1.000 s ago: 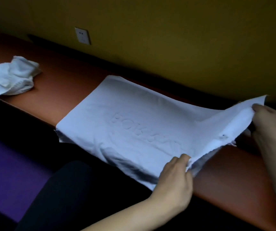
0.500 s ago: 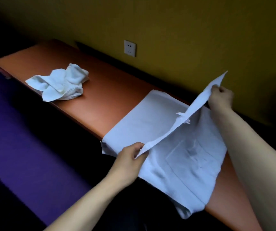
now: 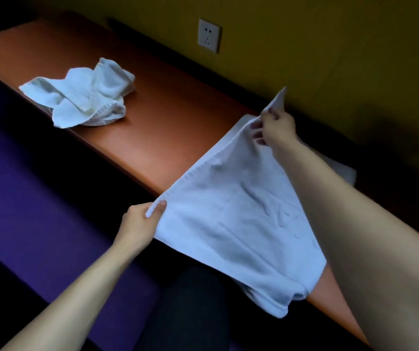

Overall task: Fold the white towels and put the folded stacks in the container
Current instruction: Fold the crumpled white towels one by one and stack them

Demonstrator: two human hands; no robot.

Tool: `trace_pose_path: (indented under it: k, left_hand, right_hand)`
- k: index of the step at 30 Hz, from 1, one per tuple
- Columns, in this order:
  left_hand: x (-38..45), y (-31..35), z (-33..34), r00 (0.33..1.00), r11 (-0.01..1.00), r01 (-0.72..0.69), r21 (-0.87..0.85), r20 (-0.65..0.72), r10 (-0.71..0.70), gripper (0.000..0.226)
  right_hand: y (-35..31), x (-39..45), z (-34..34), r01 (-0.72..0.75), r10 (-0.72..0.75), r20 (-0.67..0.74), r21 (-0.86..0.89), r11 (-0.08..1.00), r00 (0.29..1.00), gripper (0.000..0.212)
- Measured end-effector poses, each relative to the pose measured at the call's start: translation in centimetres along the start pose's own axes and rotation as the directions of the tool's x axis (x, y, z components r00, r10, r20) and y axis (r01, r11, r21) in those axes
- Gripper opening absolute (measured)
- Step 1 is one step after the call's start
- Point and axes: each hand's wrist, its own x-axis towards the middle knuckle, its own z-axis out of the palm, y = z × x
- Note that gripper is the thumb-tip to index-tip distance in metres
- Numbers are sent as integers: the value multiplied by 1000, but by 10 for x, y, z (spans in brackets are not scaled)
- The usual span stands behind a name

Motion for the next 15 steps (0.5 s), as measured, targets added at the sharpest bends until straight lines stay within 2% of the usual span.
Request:
trace_pose_path:
  k: [2,4,7,9,10,12,14,15]
  left_hand:
    - [10,-9,2,999,999,35,23,-32,-34,50]
    - [17,-13,6,998,995,51,86,-42,-47,52]
    - [22,-13,12,998,987,36,154,-47,-29,46]
    - [23,-11,18,996,976,6,217,-87,13,30]
    - [22,-10,20,992,975,-16,221,-122,44,27]
    - [15,-3,25,978,970,-69,235,-177,113,36]
    - [6,6,30,933,911,-209,354,-205,294,50]
    - [2,10,33,891,835,-314,453,-163,423,55]
  right_hand:
    - [21,-24,-8,16,-14,36,-46,999,999,37]
    - [53,-50,-24,29,-28,8,-75,997,1000,40]
    - [109,-100,-58,28,-33,-91,-58,998,995,23]
    - [146,-148,-82,16,-34,-223,-86,996,974,12]
    - [163,-176,-92,-5,-26,-295,-104,995,955,4]
    - [196,-234,-106,-70,-1,-407,-158,985,913,7]
    - [225,-285,-110,-121,22,-415,-214,969,910,11]
    - [239,-305,-108,-131,33,-378,-238,962,925,15]
